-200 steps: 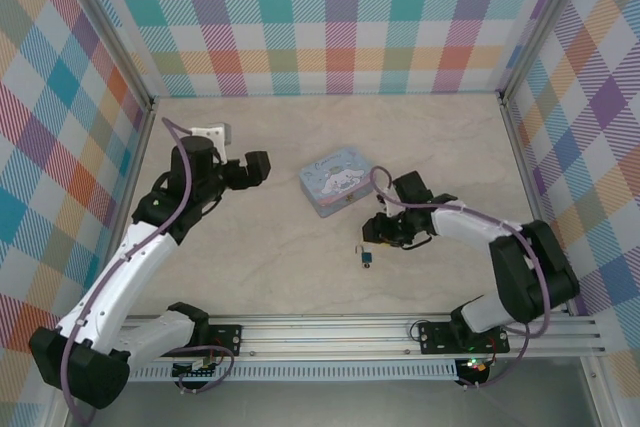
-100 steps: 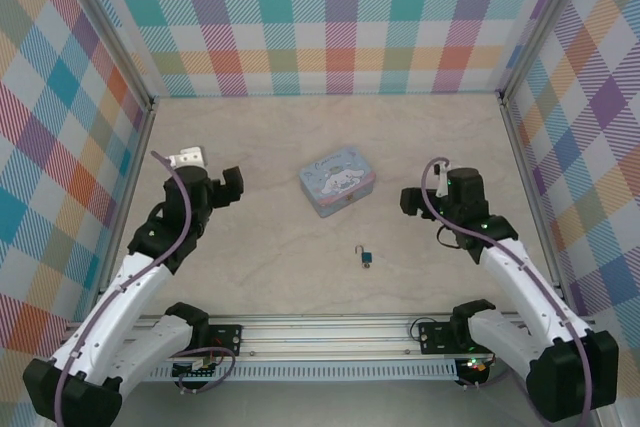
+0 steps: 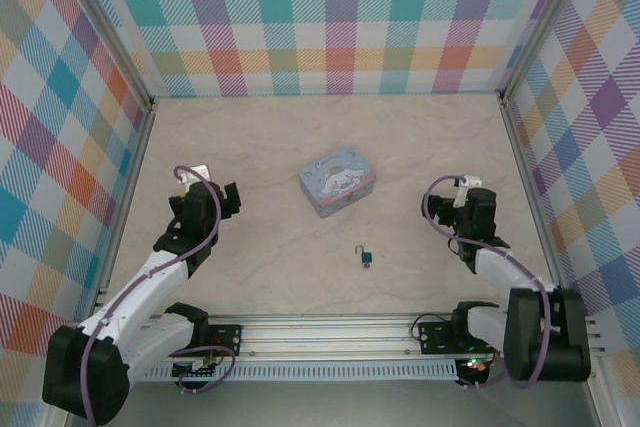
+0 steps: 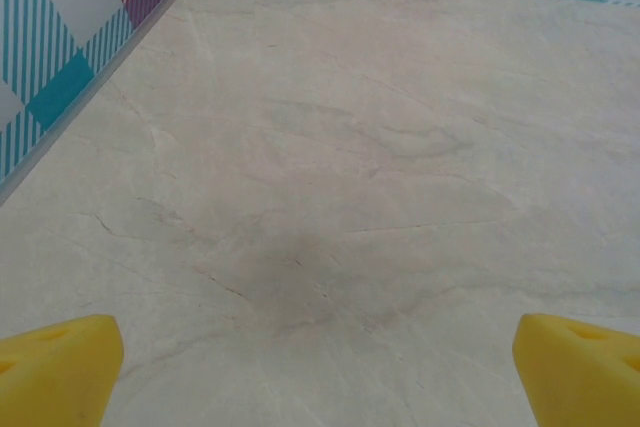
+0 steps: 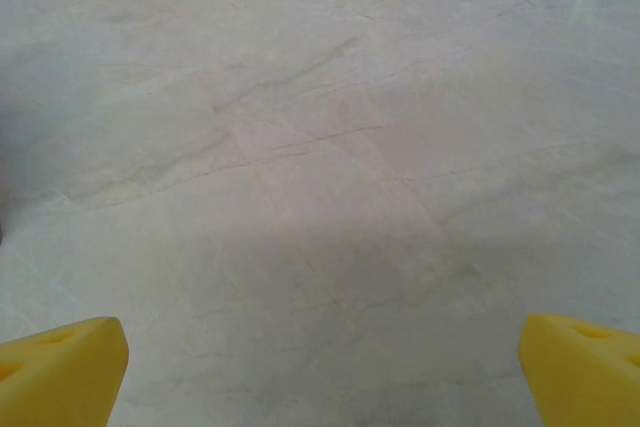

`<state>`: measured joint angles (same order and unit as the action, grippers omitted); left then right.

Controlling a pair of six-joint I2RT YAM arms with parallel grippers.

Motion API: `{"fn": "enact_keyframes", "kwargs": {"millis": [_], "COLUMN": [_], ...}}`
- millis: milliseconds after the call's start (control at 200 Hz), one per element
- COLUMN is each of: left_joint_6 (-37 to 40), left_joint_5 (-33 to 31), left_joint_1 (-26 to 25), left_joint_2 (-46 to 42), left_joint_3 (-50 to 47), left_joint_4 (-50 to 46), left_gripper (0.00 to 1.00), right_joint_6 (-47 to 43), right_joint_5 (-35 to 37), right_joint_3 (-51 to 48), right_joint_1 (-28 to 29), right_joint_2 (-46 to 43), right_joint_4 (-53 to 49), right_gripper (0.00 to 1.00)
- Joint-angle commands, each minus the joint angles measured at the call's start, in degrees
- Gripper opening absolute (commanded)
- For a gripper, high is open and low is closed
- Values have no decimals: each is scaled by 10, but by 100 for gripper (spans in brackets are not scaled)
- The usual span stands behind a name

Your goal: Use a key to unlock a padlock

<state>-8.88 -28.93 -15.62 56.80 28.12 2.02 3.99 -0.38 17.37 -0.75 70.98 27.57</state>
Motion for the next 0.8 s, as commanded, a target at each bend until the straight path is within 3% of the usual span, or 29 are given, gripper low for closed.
{"fn": "enact_keyframes", "kwargs": {"millis": [0, 155, 210, 275, 325, 470, 615, 670, 795], "left_joint_6": [23, 70, 87, 102, 109, 122, 122, 117, 100], "left_joint_5": [17, 36, 44, 58, 72, 117, 147, 168, 220], "left_joint_1": [23, 40, 42, 46, 51, 63, 76, 82, 116], "left_joint_2": [31, 109, 132, 157, 178, 243, 332, 324, 329], "left_joint_3": [-18, -32, -38, -44, -47, -49, -81, -58, -42], "left_joint_4": [117, 227, 268, 312, 344, 395, 533, 467, 444], "left_gripper": [100, 100, 100, 100, 100, 100, 100, 100, 100], "right_joint_6": [-29, -29, -31, -25, -24, -26, -28, -29, -30], "right_joint_5": [-49, -73, -66, -65, -56, -54, -52, -51, -48], "right_joint_3": [2, -3, 11, 28, 62, 59, 59, 59, 60], "right_joint_1": [-4, -9, -10, -11, -12, -9, -8, -8, -5], "right_joint_2": [51, 184, 158, 174, 169, 170, 169, 170, 170], "right_joint_4": [204, 350, 278, 271, 194, 206, 204, 204, 202], "right_gripper": [100, 99, 100, 100, 100, 100, 100, 100, 100]}}
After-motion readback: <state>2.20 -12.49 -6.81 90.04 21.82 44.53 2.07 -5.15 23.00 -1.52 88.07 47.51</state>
